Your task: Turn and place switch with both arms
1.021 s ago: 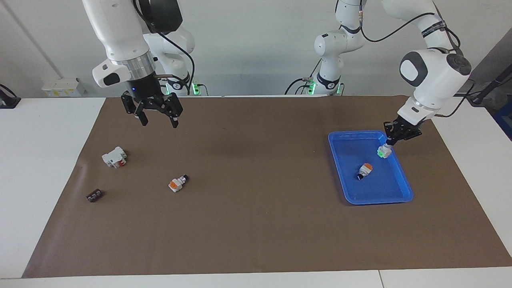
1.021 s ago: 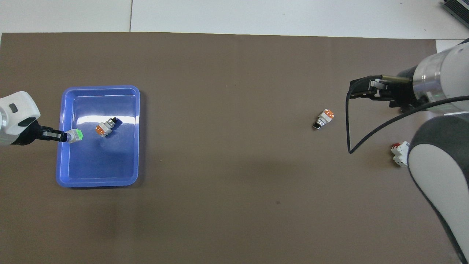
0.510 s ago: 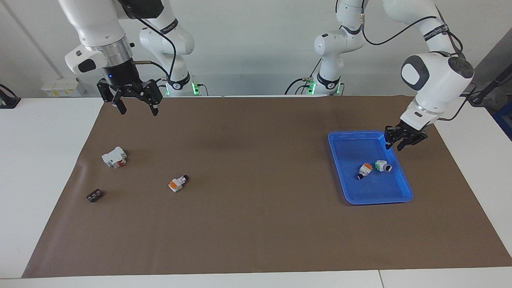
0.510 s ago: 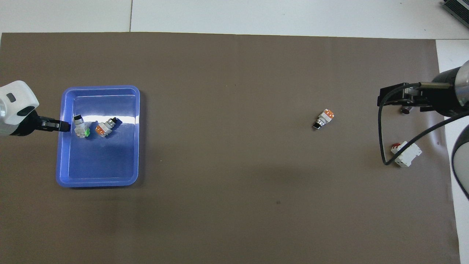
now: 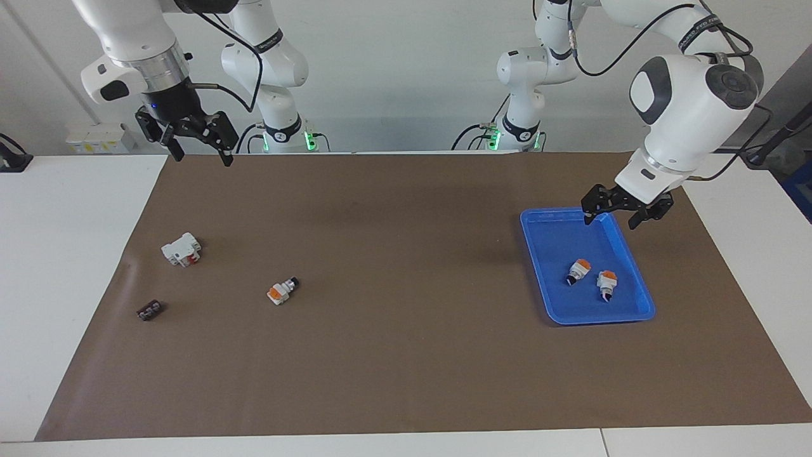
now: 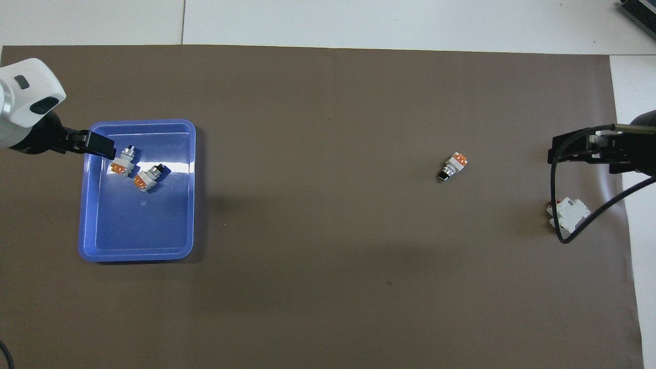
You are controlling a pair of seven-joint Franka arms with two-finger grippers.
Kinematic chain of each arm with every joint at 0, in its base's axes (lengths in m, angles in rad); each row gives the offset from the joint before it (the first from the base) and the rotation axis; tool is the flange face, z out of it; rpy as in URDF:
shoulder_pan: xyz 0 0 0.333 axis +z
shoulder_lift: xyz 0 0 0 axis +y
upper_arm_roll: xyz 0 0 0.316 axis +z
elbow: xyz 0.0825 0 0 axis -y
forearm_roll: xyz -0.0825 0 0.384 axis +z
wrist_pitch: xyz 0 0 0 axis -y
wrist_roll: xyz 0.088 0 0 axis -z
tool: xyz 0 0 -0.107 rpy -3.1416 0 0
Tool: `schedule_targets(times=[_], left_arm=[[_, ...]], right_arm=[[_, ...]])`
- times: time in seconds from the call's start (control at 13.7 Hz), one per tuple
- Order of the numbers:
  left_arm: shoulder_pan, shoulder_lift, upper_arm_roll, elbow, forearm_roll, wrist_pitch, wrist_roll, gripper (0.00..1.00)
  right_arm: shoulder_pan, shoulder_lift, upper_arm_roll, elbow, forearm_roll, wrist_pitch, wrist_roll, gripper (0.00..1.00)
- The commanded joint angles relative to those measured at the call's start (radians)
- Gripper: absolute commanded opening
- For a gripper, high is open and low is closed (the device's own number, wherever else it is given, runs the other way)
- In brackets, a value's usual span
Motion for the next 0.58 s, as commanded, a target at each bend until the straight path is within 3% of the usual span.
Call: schedule_targets(times=[0.0,0.07,0.22,0.51], left_arm=[[-0.009,0.004,0.006,0.124,0.015,-0.150,-0.019,0.99],[-0.009,-0.017,0.009,0.147,0.015,-0.198,-0.021,1.00],[-0.005,-0.087,0.011,0.148,0.021,-0.217,-0.022,1.00],[-0.005,-0.166,0.008,0.050,0.027,-0.193,-0.110,1.00]], right_arm=[[0.146,-0.010,-0.192,-0.007,-0.026,-0.008,-0.075,1.00],[0.174,-0.006,-0.243,-0.008,-0.028,0.001,-0.128,1.00],[0.176,-0.010,-0.250,-0.022,-0.031,0.006,-0.157,1.00],[0.185,0.002,-0.251,-0.001,-0.041,-0.026,-0.158,1.00]])
